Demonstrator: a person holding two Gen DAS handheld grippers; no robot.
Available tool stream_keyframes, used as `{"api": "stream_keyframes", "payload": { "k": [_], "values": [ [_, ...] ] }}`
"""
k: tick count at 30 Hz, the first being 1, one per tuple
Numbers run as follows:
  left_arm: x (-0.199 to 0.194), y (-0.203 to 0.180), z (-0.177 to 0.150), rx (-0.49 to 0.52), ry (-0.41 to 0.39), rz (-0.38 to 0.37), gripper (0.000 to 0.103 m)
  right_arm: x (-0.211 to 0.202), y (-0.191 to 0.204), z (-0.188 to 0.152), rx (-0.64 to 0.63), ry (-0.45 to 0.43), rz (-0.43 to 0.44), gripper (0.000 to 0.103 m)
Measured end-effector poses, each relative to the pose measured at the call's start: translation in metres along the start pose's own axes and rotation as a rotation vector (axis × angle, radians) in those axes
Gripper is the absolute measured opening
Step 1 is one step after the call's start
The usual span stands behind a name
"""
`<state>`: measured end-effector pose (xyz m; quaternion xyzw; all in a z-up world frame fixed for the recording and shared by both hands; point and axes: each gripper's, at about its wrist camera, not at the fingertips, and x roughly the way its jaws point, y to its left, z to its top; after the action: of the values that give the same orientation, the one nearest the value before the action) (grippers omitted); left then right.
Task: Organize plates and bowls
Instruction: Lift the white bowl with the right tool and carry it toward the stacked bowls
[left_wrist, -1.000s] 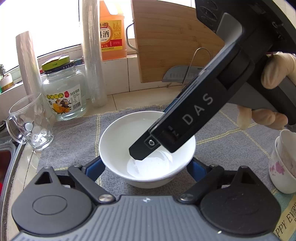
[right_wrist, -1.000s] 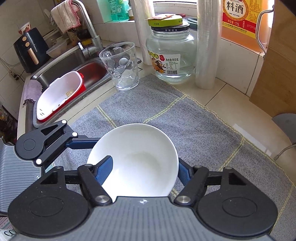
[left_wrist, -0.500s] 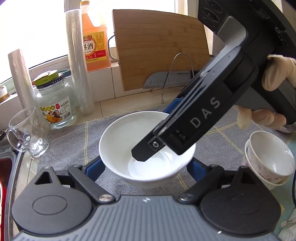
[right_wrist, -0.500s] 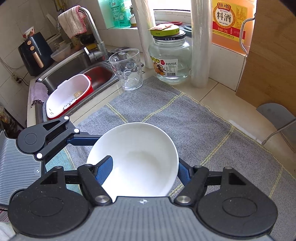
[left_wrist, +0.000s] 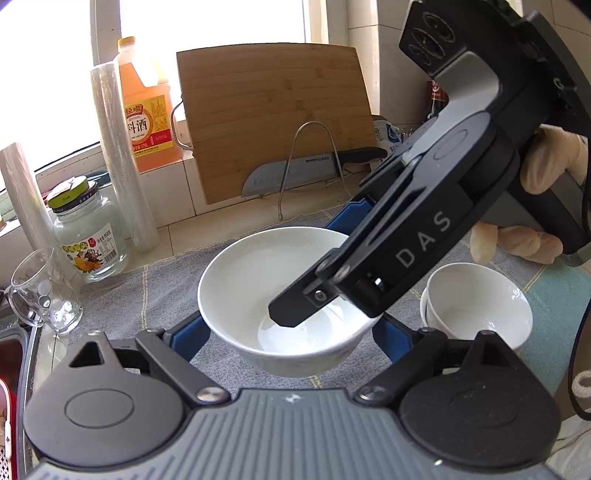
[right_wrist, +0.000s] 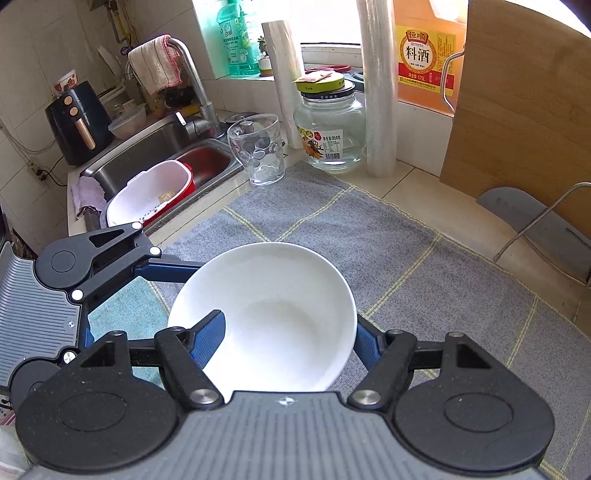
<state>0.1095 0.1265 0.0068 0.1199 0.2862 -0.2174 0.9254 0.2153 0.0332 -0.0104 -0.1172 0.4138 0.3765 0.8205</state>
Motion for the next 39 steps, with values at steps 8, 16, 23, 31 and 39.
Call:
{"api": "stream_keyframes", "payload": {
  "k": [8,16,23,31,39],
  "values": [
    [-0.009,-0.025,0.01,0.05,-0.021,-0.055,0.094,-0.034,-0.006,-0.023,0.038,-0.041,-0.045,0.078],
    [-0.011,-0.057,0.015,0.091,-0.045,-0.13,0.094,-0.069,-0.01,-0.052,0.079,-0.066,-0.109,0.078],
    [-0.007,-0.078,0.017,0.119,-0.051,-0.204,0.094,-0.093,-0.015,-0.08,0.131,-0.07,-0.163,0.078],
    [0.002,-0.091,0.015,0.139,-0.032,-0.261,0.094,-0.102,-0.02,-0.102,0.182,-0.058,-0.196,0.078],
    [0.008,-0.097,0.012,0.143,0.001,-0.287,0.094,-0.095,-0.025,-0.115,0.215,-0.032,-0.201,0.078]
  ]
}}
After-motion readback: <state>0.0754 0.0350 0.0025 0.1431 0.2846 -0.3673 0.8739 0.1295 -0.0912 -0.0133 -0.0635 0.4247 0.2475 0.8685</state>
